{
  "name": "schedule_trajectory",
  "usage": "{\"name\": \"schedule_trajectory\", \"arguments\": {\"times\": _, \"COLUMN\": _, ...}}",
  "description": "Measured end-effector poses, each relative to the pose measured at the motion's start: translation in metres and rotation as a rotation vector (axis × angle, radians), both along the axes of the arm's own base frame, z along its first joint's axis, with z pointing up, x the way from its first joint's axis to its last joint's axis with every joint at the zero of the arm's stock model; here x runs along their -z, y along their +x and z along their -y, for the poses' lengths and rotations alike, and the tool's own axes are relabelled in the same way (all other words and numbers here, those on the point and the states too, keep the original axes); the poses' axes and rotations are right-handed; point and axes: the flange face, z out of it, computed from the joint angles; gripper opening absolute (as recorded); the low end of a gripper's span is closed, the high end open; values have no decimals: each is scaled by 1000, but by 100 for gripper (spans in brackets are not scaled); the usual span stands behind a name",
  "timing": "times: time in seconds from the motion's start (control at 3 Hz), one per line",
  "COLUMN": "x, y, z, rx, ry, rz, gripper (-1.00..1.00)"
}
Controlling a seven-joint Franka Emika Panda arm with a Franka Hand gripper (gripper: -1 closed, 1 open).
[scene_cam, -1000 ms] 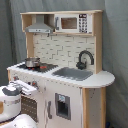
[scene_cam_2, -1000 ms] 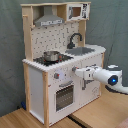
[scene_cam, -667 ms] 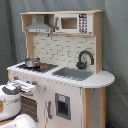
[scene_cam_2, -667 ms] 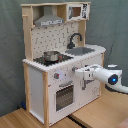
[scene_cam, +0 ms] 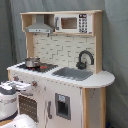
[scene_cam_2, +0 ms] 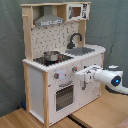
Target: Play with the kitchen
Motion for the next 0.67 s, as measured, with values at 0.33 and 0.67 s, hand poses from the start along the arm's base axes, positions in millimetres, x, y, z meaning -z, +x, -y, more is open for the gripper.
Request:
{"name": "schedule_trajectory", "arguments": {"times": 0.33, "x": 3, "y": -25, "z": 1, "rx": -3, "ry": 17, "rz": -4, "gripper": 100}}
{"name": "schedule_trajectory", "arguments": {"times": 0.67, "x": 4, "y": -45, "z": -1, "rx": 8, "ry": 66, "rz": 0, "gripper": 100}}
